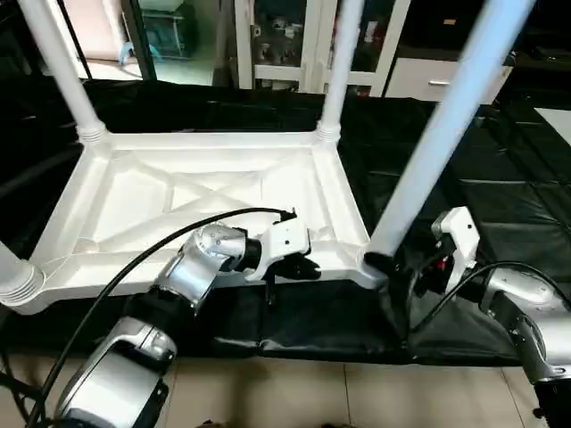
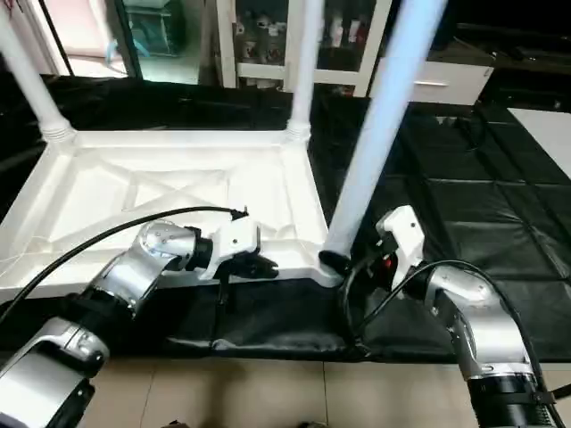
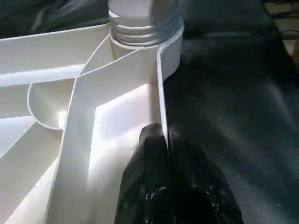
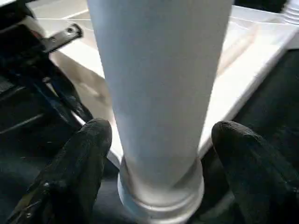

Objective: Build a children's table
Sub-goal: Rotate leg to tighten

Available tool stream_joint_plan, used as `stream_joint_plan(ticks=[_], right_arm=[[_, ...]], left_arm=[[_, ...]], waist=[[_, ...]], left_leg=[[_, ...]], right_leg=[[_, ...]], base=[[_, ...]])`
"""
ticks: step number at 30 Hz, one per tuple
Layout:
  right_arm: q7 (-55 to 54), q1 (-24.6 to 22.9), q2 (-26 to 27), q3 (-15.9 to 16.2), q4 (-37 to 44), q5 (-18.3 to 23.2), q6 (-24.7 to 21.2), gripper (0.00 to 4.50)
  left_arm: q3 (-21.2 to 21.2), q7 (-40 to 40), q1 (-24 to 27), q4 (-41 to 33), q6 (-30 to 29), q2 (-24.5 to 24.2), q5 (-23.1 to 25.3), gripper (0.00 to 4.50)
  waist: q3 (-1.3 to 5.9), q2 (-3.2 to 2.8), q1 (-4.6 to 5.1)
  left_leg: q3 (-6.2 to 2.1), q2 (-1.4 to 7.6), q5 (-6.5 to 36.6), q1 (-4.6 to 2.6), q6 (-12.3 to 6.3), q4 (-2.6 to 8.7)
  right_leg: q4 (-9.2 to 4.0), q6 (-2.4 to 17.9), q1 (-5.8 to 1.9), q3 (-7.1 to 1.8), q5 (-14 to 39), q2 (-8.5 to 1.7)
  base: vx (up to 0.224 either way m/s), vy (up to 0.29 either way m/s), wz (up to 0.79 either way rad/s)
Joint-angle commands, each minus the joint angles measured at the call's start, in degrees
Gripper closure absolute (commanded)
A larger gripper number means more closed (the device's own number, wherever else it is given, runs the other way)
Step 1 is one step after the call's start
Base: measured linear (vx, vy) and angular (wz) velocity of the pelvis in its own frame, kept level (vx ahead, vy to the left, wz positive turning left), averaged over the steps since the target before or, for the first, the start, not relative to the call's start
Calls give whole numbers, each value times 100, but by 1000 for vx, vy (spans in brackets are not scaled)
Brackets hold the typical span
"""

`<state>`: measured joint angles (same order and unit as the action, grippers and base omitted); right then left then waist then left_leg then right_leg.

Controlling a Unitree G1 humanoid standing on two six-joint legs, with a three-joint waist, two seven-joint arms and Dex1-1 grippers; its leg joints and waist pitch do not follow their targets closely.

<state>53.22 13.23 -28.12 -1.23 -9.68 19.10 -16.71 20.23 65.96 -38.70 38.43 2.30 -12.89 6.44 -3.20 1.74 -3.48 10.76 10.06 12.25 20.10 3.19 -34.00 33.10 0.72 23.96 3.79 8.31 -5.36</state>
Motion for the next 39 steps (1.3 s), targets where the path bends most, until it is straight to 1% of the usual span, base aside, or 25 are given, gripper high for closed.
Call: stream_joint_plan(ticks=[1,2,4,5,7,8,9,10,11,12,14,16,17,18,21,22,24,30,32,34,35,36,37,38,39], right_arm=[[292,73,-140,73,-19,111,15,78],[367,108,-152,108,-77,89,33,78],[540,176,-225,214,-197,17,109,105],[573,186,-243,235,-215,-7,126,105],[621,198,-252,240,-238,-26,133,116],[658,203,-269,234,-263,-32,139,137],[718,212,-297,235,-309,-44,155,137],[743,216,-309,240,-331,-48,163,137],[745,217,-310,241,-334,-49,164,154],[771,218,-325,247,-377,-61,182,154],[817,221,-352,269,-459,-85,225,176],[856,224,-376,301,-502,-105,265,184],[856,229,-375,308,-513,-112,276,200],[866,226,-375,311,-516,-116,281,200],[907,229,-364,309,-534,-119,278,224],[926,231,-356,307,-550,-118,279,224],[943,235,-321,290,-578,-106,285,242],[826,220,-199,248,-614,-45,292,253],[527,250,-109,213,-679,-151,294,254],[-284,366,132,124,-889,-427,261,254],[-1162,482,474,-37,-1057,-561,88,254],[-1577,518,653,-128,-1087,-594,-4,255],[-1607,521,667,-135,-1089,-597,-11,255],[-2104,554,882,-253,-1116,-632,-107,255],[-2626,591,1134,-385,-1142,-655,-225,255]], left_arm=[[25,190,140,-226,5,97,-354,450],[19,208,161,-266,-15,83,-351,450],[2,208,219,-413,-111,44,-333,450],[0,210,223,-431,-126,36,-335,450],[-4,215,230,-451,-145,29,-334,450],[-7,216,236,-466,-158,27,-327,450],[-15,221,237,-474,-168,23,-316,450],[-19,224,235,-472,-170,20,-311,450],[-19,224,235,-471,-170,20,-311,450],[-17,227,234,-469,-170,19,-304,450],[-11,236,250,-502,-193,13,-295,450],[-4,240,267,-544,-227,15,-283,450],[-1,243,266,-544,-231,15,-277,450],[3,244,265,-547,-237,15,-269,450],[7,248,263,-556,-251,14,-259,450],[9,250,260,-556,-252,14,-256,450],[17,259,261,-564,-257,6,-249,450],[41,262,288,-607,-303,-15,-217,450],[31,135,269,-574,-339,-5,-154,450],[10,-212,166,-417,-423,60,5,450],[-64,-670,-4,-170,-550,205,130,450],[-107,-869,-90,-55,-635,292,158,450],[-111,-883,-96,-47,-641,299,160,450],[-143,-1109,-198,77,-726,402,201,450],[-173,-1410,-329,224,-812,521,266,450]], waist=[[315,120,11],[312,108,11],[321,113,14],[324,128,14],[329,122,7],[334,125,4],[342,130,4],[341,131,5],[339,122,4],[338,128,3],[341,122,1],[341,128,4],[347,110,-1],[351,118,3],[360,114,-3],[359,116,0],[369,114,-6],[377,121,-12],[382,122,-11],[371,107,-2],[362,126,31],[347,112,68],[346,109,88],[377,122,93],[370,113,101]], left_leg=[[-96,336,1163,-8,-504,446],[-105,340,1123,12,-509,449],[-103,339,1030,9,-525,441],[-94,334,970,10,-553,431],[-93,330,879,15,-580,426],[-89,330,834,13,-606,419],[-88,329,780,12,-640,411],[-84,326,769,15,-655,408],[-83,324,751,13,-674,407],[-82,325,753,15,-677,405],[-83,324,788,10,-660,404],[-83,321,787,17,-645,403],[-87,325,776,9,-643,403],[-82,324,760,5,-653,399],[-82,324,682,8,-692,391],[-83,323,672,13,-695,391],[-79,322,678,5,-707,383],[-83,323,658,9,-713,382],[-83,323,635,3,-709,379],[-82,324,688,-2,-648,388],[-93,307,811,29,-535,408],[-105,295,960,19,-368,431],[-106,286,1067,4,-276,432],[-127,296,1071,-16,-177,427],[-116,297,1049,-19,-175,431]], right_leg=[[-392,1164,-287,-250,1976,-366],[-382,1160,-298,-252,1967,-374],[-372,1178,-293,-249,1889,-372],[-365,1201,-289,-250,1817,-368],[-351,1219,-295,-250,1701,-363],[-338,1247,-298,-251,1605,-361],[-327,1284,-303,-250,1516,-361],[-324,1297,-303,-250,1498,-360],[-327,1314,-304,-247,1491,-360],[-325,1310,-306,-247,1515,-359],[-338,1306,-305,-244,1594,-364],[-336,1293,-309,-245,1613,-357],[-333,1287,-312,-244,1602,-361],[-328,1298,-310,-244,1548,-352],[-309,1348,-316,-243,1412,-354],[-307,1355,-318,-242,1399,-352],[-307,1379,-322,-241,1378,-356],[-296,1392,-329,-237,1368,-356],[-289,1392,-328,-236,1342,-352],[-305,1379,-307,-238,1440,-353],[-329,1286,-326,-222,1691,-344],[-377,1127,-302,-212,2086,-340],[-397,1063,-289,-209,2269,-336],[-397,1004,-311,-213,2253,-359],[-393,1025,-287,-224,2128,-346]], base=[[0,0,0],[0,0,0],[0,0,0],[0,0,0],[0,0,0],[0,0,0],[0,0,0],[0,0,0],[0,0,0],[0,0,0],[0,0,0],[0,0,0],[0,0,0],[0,0,0],[0,0,0],[0,0,0],[0,0,0],[0,0,0],[0,0,0],[0,0,0],[0,0,0],[0,0,0],[0,0,0],[0,0,0],[0,0,0]])
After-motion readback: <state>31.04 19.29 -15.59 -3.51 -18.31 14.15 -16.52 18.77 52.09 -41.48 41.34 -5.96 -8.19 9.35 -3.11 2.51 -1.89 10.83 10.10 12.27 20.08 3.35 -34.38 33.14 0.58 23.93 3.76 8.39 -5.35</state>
